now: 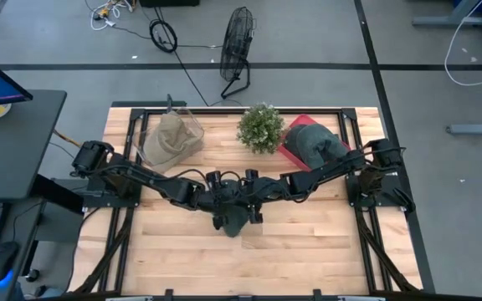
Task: Pick & Place hat
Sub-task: Put the black cap into the red bin
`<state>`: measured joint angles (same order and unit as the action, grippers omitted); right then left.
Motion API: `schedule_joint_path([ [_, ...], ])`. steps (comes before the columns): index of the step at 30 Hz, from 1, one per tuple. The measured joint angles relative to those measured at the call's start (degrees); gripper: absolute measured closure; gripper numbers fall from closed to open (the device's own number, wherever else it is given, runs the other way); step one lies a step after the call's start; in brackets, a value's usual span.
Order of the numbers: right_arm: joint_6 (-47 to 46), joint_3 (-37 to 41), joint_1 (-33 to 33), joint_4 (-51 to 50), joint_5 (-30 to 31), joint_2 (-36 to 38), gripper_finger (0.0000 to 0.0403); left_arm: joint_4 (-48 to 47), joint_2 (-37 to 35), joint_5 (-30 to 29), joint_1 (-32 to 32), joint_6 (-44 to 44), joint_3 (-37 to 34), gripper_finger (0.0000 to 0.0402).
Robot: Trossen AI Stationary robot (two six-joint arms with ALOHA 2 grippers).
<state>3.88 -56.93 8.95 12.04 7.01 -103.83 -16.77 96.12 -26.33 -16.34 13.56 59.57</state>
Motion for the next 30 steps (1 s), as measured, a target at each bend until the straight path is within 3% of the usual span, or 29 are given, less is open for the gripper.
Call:
schedule_joint_path([
  [7, 0.04, -0.15, -1.61, -3.64, -0.07, 0.11, 0.0387, 0.42, 0.0, 0.06, 0.28, -0.85, 0.0, 0.0385],
  [11, -0.4, 0.19, -1.66, -7.06, 0.11, 0.0, 0.038, 0.86, -0.02, -0.23, 0.84, -0.6, 0.02, 0.0359],
  [19, -1.81, 0.07, -1.31, -15.36, 2.47, 3.18, 0.0394, 0.72, -0.11, -4.94, 2.33, 4.09, 0.04, 0.0264],
  [24, -5.29, 0.07, 0.98, -31.26, 8.56, 12.24, 0.0394, 0.91, -0.11, -7.1, 2.73, 4.08, 0.07, 0.0223],
  [30, -9.65, 0.09, 4.46, -52.53, 16.05, 28.47, 0.0394, 0.81, -0.11, -7.12, 3.06, 4.06, 0.07, 0.0212],
])
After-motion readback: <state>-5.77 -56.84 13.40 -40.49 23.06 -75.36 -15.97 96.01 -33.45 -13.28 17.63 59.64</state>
